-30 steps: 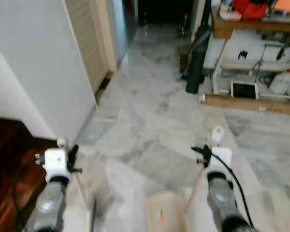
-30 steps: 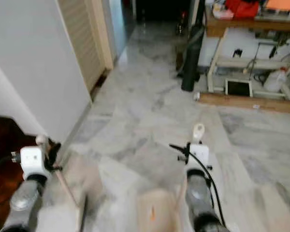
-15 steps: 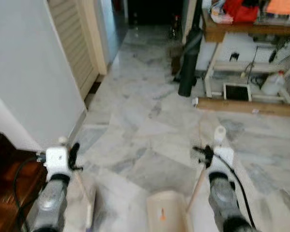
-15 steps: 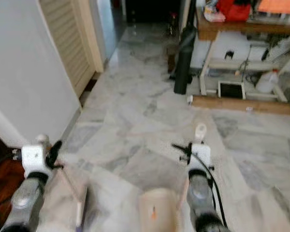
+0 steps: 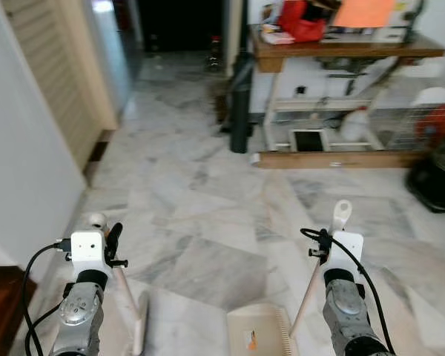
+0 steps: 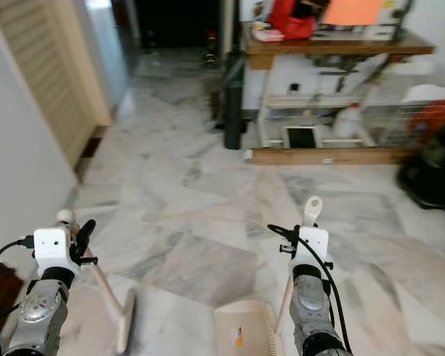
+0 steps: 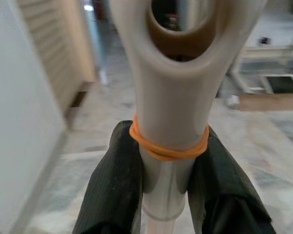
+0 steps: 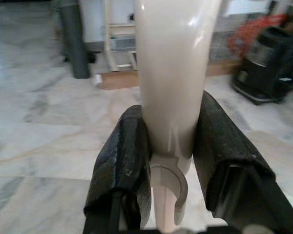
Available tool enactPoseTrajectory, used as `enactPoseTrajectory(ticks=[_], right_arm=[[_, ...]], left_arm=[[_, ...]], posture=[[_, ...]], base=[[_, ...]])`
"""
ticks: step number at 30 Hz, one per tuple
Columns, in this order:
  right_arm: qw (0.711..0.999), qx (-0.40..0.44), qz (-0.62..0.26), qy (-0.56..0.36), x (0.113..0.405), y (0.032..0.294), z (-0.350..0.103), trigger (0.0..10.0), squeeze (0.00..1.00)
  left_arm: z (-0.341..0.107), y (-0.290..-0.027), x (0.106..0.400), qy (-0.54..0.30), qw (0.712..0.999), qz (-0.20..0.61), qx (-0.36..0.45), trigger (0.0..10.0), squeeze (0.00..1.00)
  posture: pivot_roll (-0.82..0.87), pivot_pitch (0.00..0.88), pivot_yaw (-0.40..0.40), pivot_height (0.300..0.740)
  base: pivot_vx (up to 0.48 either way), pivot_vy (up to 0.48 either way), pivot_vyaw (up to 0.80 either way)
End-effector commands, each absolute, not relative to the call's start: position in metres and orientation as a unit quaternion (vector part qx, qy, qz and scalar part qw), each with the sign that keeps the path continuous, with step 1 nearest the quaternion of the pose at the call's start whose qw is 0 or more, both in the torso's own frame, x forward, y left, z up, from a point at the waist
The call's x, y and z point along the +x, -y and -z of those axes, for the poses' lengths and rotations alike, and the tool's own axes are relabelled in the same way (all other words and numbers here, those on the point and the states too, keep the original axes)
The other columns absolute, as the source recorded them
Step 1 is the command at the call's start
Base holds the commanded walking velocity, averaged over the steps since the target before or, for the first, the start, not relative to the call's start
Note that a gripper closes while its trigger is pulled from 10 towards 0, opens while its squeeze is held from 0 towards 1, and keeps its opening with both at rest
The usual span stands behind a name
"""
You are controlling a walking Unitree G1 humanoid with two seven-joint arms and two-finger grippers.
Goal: Sweep floor
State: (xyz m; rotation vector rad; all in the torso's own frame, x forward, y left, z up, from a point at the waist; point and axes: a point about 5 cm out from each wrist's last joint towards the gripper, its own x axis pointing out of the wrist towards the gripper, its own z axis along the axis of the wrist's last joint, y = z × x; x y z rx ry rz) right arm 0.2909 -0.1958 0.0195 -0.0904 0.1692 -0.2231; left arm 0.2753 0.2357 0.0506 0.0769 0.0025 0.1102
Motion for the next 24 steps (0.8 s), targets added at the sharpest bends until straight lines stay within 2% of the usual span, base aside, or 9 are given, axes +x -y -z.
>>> enactPoseTrajectory(ticks=[1,7,11,24], right_arm=[[0.99,-0.044,0.115,-0.074,0.2945,0.1971,-0.0244,10.0,0.0],[0.99,-0.044,0.116,-0.074,0.2945,0.1969,-0.0243,10.0,0.0],[0.99,-0.043,0.116,-0.074,0.2946,0.1967,-0.0243,10.0,0.0],[0.989,-0.043,0.117,-0.076,0.293,0.197,-0.0229,10.0,0.0]], left_arm=[[-0.0606,-0.2367,0.2808,0.02,0.997,-0.054,0.045,10.0,0.0],[-0.061,-0.2364,0.2816,0.02,0.997,-0.054,0.046,10.0,0.0],[-0.0613,-0.2363,0.2818,0.021,0.997,-0.054,0.047,10.0,0.0],[-0.0631,-0.2355,0.2829,0.024,0.997,-0.051,0.048,10.0,0.0]], posture=[[-0.03,0.0,0.016,0.74],[-0.03,0.0,0.016,0.74],[-0.03,0.0,0.016,0.74],[-0.03,0.0,0.016,0.74]], base=[[0.0,0.45,-0.79],[0.0,0.0,-0.79],[0.0,0.303,-0.79],[0.0,0.074,-0.79]])
